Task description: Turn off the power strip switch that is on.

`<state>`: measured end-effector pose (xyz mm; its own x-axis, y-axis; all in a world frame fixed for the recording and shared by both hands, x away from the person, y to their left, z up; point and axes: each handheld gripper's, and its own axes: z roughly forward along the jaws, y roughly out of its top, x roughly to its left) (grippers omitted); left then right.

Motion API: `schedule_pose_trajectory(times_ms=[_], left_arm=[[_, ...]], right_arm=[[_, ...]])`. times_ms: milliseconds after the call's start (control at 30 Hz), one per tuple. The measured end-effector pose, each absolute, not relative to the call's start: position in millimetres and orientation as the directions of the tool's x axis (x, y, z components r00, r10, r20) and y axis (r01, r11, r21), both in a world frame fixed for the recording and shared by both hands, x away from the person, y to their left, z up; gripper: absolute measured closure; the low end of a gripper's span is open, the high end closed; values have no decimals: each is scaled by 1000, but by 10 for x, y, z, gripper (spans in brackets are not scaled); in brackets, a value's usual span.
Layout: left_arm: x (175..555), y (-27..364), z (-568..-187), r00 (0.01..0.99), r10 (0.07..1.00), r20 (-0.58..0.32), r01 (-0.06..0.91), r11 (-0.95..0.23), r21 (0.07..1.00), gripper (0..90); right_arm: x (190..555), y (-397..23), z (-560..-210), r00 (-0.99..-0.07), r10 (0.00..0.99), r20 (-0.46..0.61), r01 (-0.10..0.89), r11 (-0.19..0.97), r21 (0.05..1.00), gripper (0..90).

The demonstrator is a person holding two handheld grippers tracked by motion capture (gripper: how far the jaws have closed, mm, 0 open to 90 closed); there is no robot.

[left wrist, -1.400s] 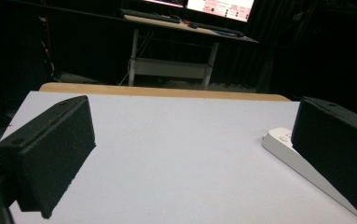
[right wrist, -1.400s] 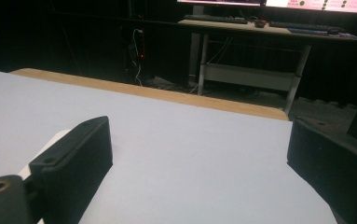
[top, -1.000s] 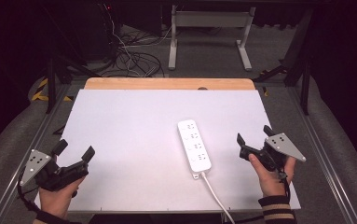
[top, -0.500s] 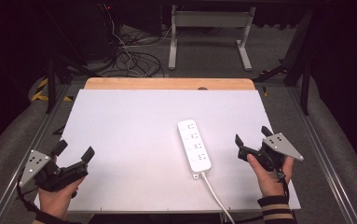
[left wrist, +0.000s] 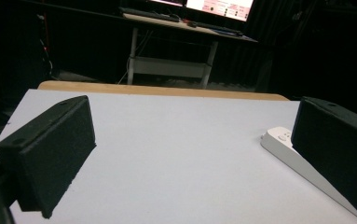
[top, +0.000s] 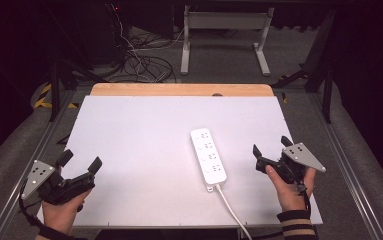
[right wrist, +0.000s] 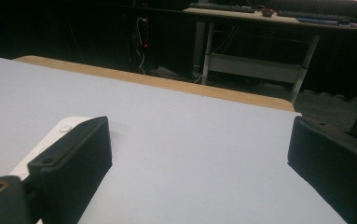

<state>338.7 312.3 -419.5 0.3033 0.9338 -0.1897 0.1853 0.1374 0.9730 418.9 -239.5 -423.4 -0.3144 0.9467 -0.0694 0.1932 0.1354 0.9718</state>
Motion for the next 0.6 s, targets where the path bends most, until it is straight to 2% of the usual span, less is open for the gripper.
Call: schedule_pose_trajectory(times_ms=[600], left_arm=[[3409, 3114, -4199, 311, 932, -186, 191, 130, 973, 2]], right_arm=[[4196, -2400, -4248, -314, 947, -72, 202, 141, 969, 71]])
